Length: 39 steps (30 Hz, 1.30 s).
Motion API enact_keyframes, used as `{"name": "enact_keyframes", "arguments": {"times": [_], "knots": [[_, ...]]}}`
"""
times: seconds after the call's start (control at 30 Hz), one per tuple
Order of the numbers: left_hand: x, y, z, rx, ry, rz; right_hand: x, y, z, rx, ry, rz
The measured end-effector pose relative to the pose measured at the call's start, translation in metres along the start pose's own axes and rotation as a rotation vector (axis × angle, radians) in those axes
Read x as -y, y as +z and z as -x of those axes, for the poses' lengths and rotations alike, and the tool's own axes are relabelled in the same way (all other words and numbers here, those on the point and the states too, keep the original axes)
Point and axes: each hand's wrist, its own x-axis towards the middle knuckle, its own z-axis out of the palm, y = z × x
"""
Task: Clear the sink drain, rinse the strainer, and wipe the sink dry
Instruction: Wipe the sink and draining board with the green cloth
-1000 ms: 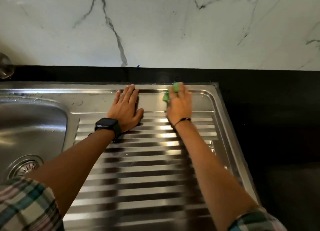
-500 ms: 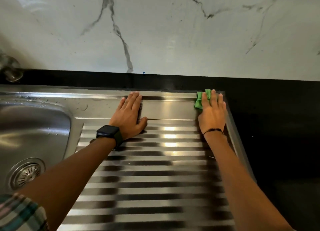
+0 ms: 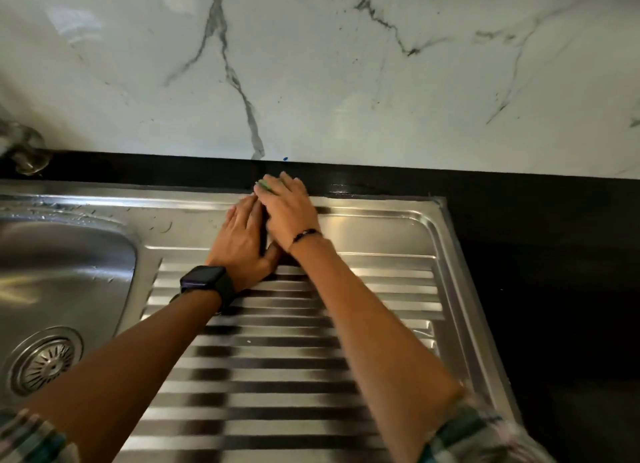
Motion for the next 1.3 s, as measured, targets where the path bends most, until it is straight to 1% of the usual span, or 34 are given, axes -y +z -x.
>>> {"name": "enact_keyframes", "arguments": {"times": [0.03, 0.07, 0.13, 0.2, 0.27, 0.33, 0.4, 0.47, 0.53, 0.6, 0.63, 0.7, 0.77, 0.8, 0.83, 0.93, 1.0, 1.1, 1.2, 1.23, 1.3], "knots": [[0.001, 0.0, 0.001, 0.017, -0.002, -0.008, -0.021, -0.006, 0.008, -0.026, -0.005, 0.052], [0.001, 0.0, 0.001, 0.034, -0.003, -0.015, -0.047, -0.014, 0.017, -0.066, 0.049, 0.09], [0.002, 0.0, 0.002, 0.05, -0.003, -0.002, -0.107, -0.033, 0.037, -0.128, 0.288, 0.15], [0.001, 0.001, 0.0, 0.063, -0.004, -0.001, -0.146, -0.052, 0.055, -0.184, 0.522, 0.16], [-0.001, 0.001, -0.001, 0.066, -0.004, -0.02, -0.15, -0.053, 0.052, -0.214, 0.65, 0.151], [-0.002, 0.002, -0.001, 0.061, -0.006, -0.031, -0.136, -0.045, 0.037, -0.225, 0.728, 0.128], [-0.002, 0.003, -0.001, 0.056, -0.01, -0.029, -0.112, -0.036, 0.017, -0.239, 0.712, 0.08], [-0.003, 0.003, -0.002, 0.054, -0.01, -0.034, -0.082, -0.024, -0.003, -0.234, 0.621, 0.032], [-0.005, 0.002, -0.002, 0.042, -0.002, -0.04, -0.041, -0.008, -0.021, -0.204, 0.455, -0.016], [-0.006, 0.001, -0.001, 0.017, -0.016, -0.019, -0.004, 0.008, -0.032, -0.143, 0.243, -0.051], [-0.006, 0.001, -0.001, 0.0, -0.033, -0.006, 0.005, 0.011, -0.034, -0.102, 0.168, -0.068], [-0.005, 0.0, -0.001, -0.006, -0.064, -0.003, -0.002, 0.006, -0.034, -0.01, 0.062, -0.091], [-0.004, -0.001, -0.001, 0.004, -0.081, -0.012, -0.027, -0.006, -0.023, 0.028, -0.01, -0.093], [-0.004, -0.002, -0.001, 0.007, -0.085, -0.011, -0.043, -0.012, -0.013, 0.013, 0.0, -0.087], [-0.004, -0.002, -0.001, 0.015, -0.088, -0.006, -0.059, -0.018, -0.002, -0.021, 0.054, -0.076], [-0.001, -0.003, 0.0, 0.037, -0.093, 0.009, -0.107, -0.04, 0.032, -0.143, 0.294, 0.006], [-0.001, -0.003, -0.001, 0.046, -0.081, 0.002, -0.135, -0.053, 0.051, -0.186, 0.456, 0.1], [0.002, -0.001, -0.002, 0.073, -0.066, -0.007, -0.149, -0.06, 0.062, -0.271, 0.682, 0.13], [0.004, 0.001, -0.002, 0.117, -0.045, -0.012, -0.126, -0.052, 0.051, -0.361, 0.766, 0.051], [0.004, 0.0, -0.002, 0.12, -0.03, 0.0, -0.11, -0.045, 0.045, -0.371, 0.75, 0.032], [0.004, -0.003, 0.002, 0.098, -0.023, 0.058, -0.068, -0.027, 0.033, -0.321, 0.648, 0.012]]}}
